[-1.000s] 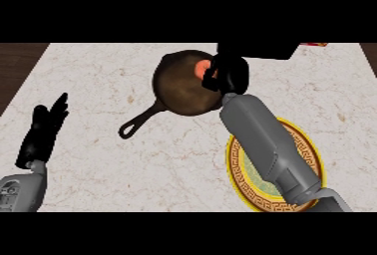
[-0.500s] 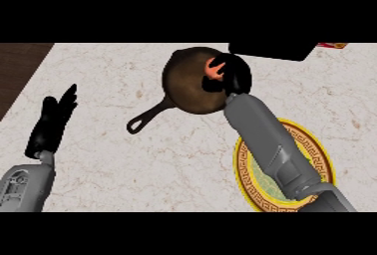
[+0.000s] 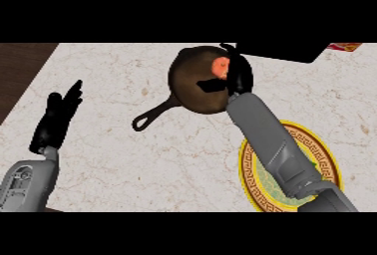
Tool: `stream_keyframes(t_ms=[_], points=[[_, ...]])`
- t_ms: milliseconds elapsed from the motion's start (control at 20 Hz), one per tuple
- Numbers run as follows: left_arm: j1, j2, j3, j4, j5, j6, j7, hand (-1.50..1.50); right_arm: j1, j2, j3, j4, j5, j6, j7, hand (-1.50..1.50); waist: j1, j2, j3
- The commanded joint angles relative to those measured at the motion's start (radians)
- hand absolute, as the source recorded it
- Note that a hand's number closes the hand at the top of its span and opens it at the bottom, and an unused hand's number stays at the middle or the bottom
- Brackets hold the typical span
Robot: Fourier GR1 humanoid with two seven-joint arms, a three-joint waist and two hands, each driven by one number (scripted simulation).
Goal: Pick the squash from the plate and place it in the pan
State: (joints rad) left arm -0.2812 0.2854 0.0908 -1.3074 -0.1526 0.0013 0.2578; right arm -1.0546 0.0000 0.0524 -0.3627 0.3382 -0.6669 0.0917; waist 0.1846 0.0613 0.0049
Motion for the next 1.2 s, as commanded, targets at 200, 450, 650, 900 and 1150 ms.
stream_keyframes(t_ms=[200,450,650,900,1150], points=[[-0.011,0.005,0.007,0.015,-0.005,0.004,0.011,0.00,-0.006,0.000,-0.073,-0.014,-0.130,-0.132,-0.180,-1.50,-0.014,-0.007,-0.001],[0.006,-0.001,0.008,0.006,-0.014,0.022,0.037,0.00,-0.010,0.000,-0.125,0.009,-0.211,-0.187,-0.253,-1.50,-0.050,-0.019,-0.001],[0.047,0.045,0.060,0.038,0.014,-0.004,-0.023,0.00,-0.024,0.000,-0.174,0.038,-0.244,-0.219,-0.290,-1.50,-0.097,-0.031,-0.004],[0.089,0.041,0.097,0.043,0.030,0.014,-0.018,0.00,0.079,-0.017,-0.235,-0.009,-0.290,-0.183,-0.429,-1.50,-0.154,-0.049,-0.004],[0.134,0.051,0.110,-0.015,0.028,0.013,0.015,0.00,0.204,-0.089,-0.185,-0.167,-0.292,-0.020,-0.382,-1.50,-0.187,-0.065,-0.005]])
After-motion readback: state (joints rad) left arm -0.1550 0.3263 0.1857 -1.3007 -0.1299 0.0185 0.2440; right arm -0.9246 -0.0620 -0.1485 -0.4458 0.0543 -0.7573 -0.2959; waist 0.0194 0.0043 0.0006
